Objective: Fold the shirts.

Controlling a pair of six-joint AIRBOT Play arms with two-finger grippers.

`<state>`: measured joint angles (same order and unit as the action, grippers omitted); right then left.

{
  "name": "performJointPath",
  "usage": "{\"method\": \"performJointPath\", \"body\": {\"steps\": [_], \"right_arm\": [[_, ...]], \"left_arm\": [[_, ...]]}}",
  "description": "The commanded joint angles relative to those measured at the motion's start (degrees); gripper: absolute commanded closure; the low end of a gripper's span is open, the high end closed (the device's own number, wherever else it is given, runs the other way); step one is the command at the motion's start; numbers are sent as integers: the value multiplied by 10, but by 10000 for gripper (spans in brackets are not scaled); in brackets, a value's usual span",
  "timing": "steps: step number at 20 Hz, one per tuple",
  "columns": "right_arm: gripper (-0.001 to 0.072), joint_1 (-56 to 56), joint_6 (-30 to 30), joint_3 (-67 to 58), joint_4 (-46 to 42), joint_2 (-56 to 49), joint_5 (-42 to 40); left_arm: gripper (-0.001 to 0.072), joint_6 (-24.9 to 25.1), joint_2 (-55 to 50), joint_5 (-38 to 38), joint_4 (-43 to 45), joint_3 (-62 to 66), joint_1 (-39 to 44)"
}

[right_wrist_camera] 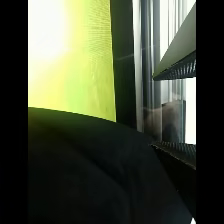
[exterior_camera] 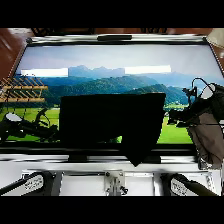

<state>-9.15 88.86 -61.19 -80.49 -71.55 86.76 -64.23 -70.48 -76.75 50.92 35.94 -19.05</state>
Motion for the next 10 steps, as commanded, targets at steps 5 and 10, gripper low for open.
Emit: {"method": "performJointPath", "body": {"steps": [5, 10], "right_arm": [[221, 0, 0, 0, 1, 0, 0], [221, 0, 0, 0, 8, 0, -3]], "left_arm": [[678, 5, 5, 27, -12, 21, -86], [678, 20, 5, 103, -107, 21, -77]]}}
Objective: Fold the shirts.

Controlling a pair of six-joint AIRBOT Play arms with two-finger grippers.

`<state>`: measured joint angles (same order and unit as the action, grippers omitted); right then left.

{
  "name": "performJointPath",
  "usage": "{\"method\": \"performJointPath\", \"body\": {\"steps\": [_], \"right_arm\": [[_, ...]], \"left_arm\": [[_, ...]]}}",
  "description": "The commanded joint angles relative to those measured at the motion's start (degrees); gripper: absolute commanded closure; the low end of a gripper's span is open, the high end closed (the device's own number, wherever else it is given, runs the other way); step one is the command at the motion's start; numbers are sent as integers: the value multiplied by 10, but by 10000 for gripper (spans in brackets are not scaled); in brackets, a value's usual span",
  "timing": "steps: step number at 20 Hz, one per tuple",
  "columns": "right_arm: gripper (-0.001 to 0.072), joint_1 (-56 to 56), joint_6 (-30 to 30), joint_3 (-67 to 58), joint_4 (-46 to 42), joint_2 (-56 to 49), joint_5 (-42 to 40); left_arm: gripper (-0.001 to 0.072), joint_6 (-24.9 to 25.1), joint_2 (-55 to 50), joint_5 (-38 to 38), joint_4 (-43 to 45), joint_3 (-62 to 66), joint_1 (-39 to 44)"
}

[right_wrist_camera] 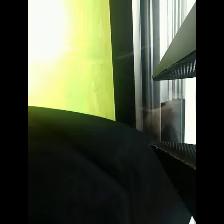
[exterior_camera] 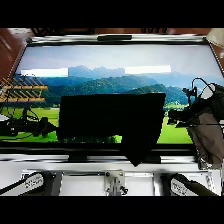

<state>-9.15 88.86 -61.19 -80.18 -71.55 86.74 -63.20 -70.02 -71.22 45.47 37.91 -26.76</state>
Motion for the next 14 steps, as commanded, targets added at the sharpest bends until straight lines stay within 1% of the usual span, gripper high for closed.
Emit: {"method": "performJointPath", "body": {"steps": [1, 3, 6, 10, 12, 13, 14], "right_arm": [[221, 0, 0, 0, 8, 0, -4], [221, 0, -9, 0, 22, 0, -4], [221, 0, -11, 0, 37, 0, -14], [221, 0, -11, 0, 42, 0, -17], [221, 0, -13, 0, 42, 0, -17], [221, 0, -15, 0, 42, 0, -17], [221, 0, -15, 0, 42, 0, -17]], "left_arm": [[678, 10, 0, 64, -57, 1, 3], [678, 10, 0, 86, -56, 1, 12], [677, 10, 0, 95, -45, 0, 35], [677, 10, -3, 60, -7, 1, 50], [676, -11, -3, 38, 36, 1, 50], [665, -29, -3, 31, 66, 1, 50], [638, -49, -3, 30, 91, 1, 50]]}}
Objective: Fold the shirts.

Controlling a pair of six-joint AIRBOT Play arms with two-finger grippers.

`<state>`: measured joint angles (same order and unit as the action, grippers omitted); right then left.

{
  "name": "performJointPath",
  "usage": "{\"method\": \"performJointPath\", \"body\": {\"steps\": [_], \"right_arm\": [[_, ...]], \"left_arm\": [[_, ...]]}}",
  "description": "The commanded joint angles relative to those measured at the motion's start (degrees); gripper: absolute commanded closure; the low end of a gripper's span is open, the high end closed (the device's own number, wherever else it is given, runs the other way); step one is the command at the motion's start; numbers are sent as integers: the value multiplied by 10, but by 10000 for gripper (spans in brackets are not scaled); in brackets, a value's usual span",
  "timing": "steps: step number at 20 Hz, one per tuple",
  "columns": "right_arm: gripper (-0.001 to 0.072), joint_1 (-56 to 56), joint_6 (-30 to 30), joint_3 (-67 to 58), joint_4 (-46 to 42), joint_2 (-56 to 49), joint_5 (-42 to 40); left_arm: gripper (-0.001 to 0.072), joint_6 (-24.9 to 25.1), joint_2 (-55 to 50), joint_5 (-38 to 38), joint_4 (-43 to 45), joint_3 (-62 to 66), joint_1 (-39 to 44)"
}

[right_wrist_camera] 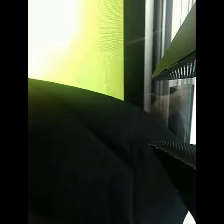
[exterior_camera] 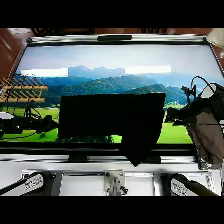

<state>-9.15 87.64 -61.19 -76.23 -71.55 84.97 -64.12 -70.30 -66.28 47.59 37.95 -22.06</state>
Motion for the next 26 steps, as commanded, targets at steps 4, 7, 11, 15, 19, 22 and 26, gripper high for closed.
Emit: {"method": "performJointPath", "body": {"steps": [4, 7, 11, 15, 19, 22, 26], "right_arm": [[221, 0, -8, 0, 3, 0, 0], [221, 0, -12, 0, 3, 0, 1], [221, 0, -14, 0, 2, 0, 0], [221, 0, -13, 0, 3, 0, -3], [221, 0, -14, 0, 3, 0, -5], [221, 0, -14, 0, 11, 0, -5], [221, 0, -16, 0, 12, 0, -6]], "left_arm": [[678, -49, 0, -9, 72, 1, 3], [678, -49, 0, 14, 56, 2, 3], [678, -28, 0, 29, -21, 23, 3], [678, -24, -1, 44, -35, 30, 3], [360, -24, -1, 41, -35, 30, 3], [25, -26, 0, -12, -11, 56, -10], [44, -88, 0, -147, 98, 126, -58]]}}
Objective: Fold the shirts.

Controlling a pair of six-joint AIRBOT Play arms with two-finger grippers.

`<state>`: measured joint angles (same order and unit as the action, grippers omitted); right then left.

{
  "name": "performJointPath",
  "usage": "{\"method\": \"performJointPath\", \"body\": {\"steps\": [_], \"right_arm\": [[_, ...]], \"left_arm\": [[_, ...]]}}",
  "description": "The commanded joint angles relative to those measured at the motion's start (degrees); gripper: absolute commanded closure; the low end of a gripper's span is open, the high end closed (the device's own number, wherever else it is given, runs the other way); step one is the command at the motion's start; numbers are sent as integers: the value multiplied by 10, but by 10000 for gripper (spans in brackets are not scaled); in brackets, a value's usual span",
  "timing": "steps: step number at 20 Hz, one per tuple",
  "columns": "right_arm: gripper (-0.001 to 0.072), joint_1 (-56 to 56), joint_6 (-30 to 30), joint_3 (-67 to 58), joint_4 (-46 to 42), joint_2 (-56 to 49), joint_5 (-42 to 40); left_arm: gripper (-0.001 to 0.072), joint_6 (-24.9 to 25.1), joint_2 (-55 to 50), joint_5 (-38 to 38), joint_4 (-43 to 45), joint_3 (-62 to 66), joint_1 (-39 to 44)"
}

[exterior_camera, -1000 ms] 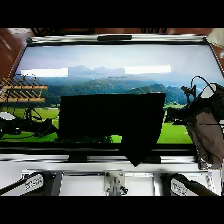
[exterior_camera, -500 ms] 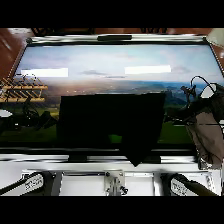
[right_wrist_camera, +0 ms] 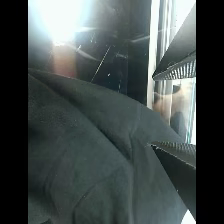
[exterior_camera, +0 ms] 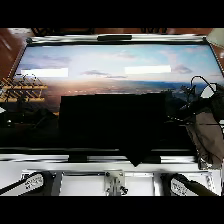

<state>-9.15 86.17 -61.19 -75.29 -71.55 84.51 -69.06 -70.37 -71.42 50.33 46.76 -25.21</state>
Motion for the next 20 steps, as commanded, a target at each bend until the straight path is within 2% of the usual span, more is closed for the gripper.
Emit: {"method": "performJointPath", "body": {"steps": [1, 3, 5, 8, 10, 15, 17, 20], "right_arm": [[221, 0, -3, 0, 2, 0, -4], [221, 0, -3, 0, 3, 0, -9], [221, 0, -3, 0, 3, 0, -10], [221, 0, -3, 0, 3, 0, -9], [221, 0, -3, 0, 3, 0, -9], [221, 0, -3, 0, 2, 0, -7], [221, 0, -3, 0, 3, 0, -7], [221, 0, -3, 0, 3, 0, -5]], "left_arm": [[46, -39, 2, -126, 82, 36, -37], [51, -39, 6, -143, 84, -9, -46], [52, -30, 6, -109, 79, -84, -44], [53, 29, 6, -51, 26, -159, -45], [145, 35, 5, -13, 4, -170, -44], [146, 38, 3, 23, -22, -170, -43], [180, 41, 4, 39, -37, -170, -43], [180, 41, 4, 44, -45, -170, -34]]}}
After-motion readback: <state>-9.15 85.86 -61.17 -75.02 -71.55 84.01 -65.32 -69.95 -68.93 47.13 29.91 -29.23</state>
